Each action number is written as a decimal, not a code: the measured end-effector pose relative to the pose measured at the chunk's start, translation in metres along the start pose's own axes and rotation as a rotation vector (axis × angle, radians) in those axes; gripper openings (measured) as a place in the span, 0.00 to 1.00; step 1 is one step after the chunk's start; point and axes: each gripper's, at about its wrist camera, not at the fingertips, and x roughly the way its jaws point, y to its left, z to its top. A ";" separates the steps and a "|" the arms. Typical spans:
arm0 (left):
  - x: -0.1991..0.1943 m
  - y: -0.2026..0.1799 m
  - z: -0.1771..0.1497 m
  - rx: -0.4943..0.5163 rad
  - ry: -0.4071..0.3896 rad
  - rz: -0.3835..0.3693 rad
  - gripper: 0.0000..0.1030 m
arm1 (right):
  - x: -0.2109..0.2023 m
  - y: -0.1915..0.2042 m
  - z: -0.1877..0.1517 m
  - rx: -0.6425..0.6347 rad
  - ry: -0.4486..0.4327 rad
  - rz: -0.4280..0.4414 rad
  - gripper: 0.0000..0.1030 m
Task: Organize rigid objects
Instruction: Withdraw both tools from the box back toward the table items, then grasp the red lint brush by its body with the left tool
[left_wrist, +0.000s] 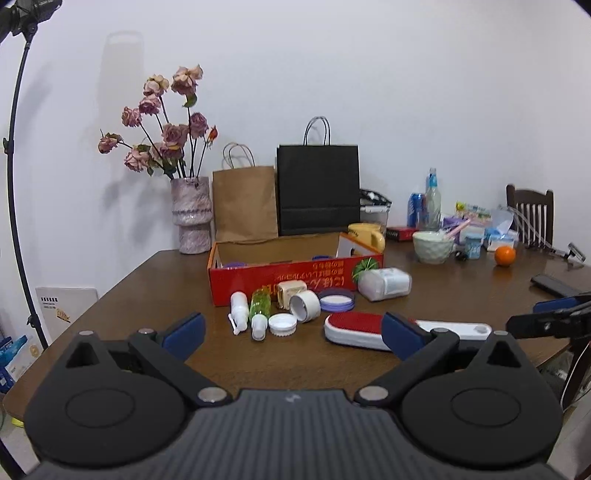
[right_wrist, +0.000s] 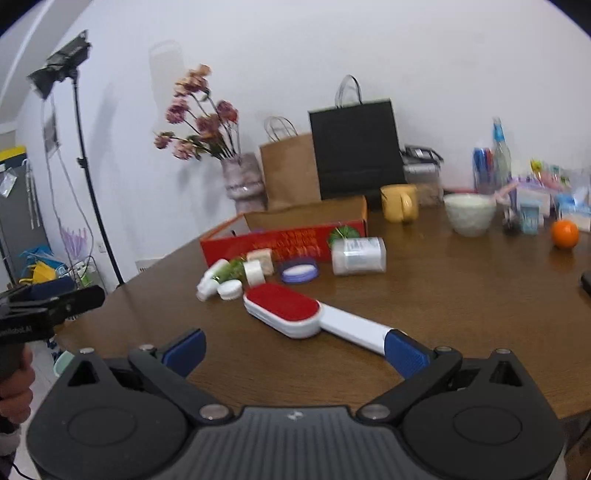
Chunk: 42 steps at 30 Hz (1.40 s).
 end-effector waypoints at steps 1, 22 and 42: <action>0.005 0.000 0.000 -0.001 0.009 0.001 1.00 | 0.002 -0.002 0.000 0.002 0.003 -0.001 1.00; 0.184 -0.042 0.009 -0.044 0.209 -0.105 0.91 | 0.085 -0.077 0.002 0.046 0.138 -0.186 0.26; 0.202 -0.039 -0.004 -0.121 0.271 -0.164 0.60 | 0.141 -0.115 0.032 0.083 0.131 -0.182 0.19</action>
